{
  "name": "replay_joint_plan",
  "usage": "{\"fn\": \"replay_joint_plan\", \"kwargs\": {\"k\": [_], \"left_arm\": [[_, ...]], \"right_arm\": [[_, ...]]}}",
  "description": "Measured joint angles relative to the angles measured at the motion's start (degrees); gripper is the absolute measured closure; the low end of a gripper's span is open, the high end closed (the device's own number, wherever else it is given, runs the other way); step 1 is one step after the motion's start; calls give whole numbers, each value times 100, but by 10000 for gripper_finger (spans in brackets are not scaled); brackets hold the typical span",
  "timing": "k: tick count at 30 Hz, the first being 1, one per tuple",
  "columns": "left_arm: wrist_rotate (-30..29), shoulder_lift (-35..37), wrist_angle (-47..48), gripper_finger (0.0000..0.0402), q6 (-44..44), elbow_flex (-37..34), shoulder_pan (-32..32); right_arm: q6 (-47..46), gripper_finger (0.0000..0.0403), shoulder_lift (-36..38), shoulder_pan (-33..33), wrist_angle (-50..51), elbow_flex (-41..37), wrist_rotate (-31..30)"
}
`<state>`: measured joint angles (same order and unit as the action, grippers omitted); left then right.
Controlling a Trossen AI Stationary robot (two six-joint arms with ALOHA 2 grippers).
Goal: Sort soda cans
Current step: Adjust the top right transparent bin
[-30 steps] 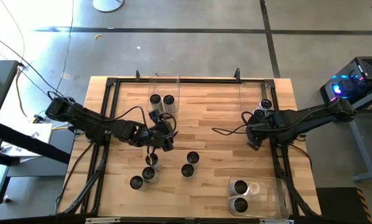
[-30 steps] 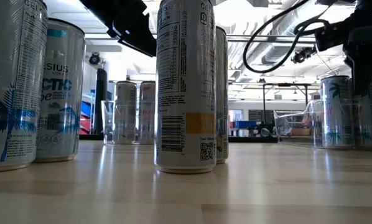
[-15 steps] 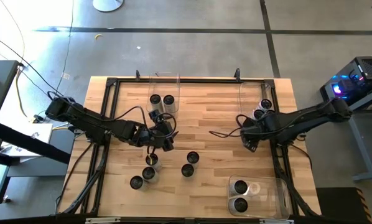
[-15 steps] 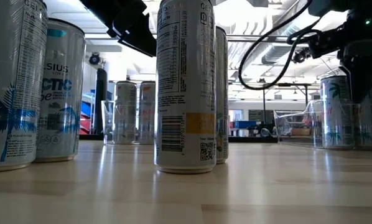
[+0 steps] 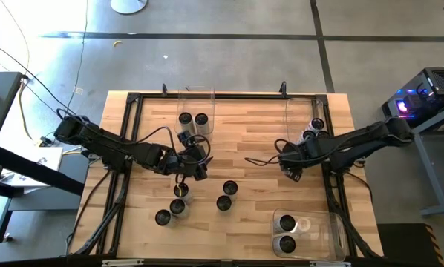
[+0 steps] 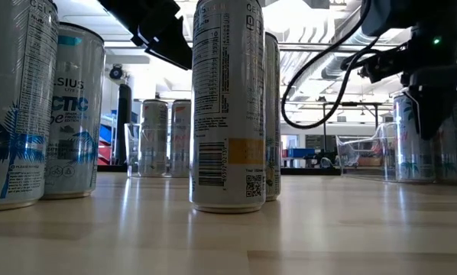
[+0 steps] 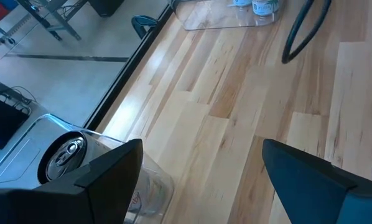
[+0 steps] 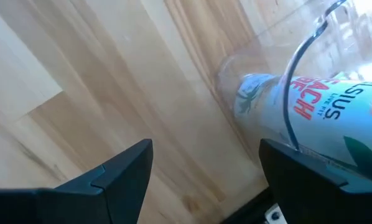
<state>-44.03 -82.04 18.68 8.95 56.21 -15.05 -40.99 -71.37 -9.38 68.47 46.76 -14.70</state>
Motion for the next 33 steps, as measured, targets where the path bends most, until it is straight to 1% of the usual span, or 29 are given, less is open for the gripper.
{"fn": "replay_joint_plan", "kwargs": {"k": [6,18,25,33], "left_arm": [[0,0,48,78,47,0,-24],[-2,0,61,78,49,0,-24],[-20,0,60,78,55,0,-24],[-22,0,75,78,94,0,-24]], "right_arm": [[9,111,-29,14,4,0,-432],[58,111,-29,12,160,0,-927],[162,111,-26,166,216,0,-1043],[249,111,-26,270,319,0,-1336]]}}
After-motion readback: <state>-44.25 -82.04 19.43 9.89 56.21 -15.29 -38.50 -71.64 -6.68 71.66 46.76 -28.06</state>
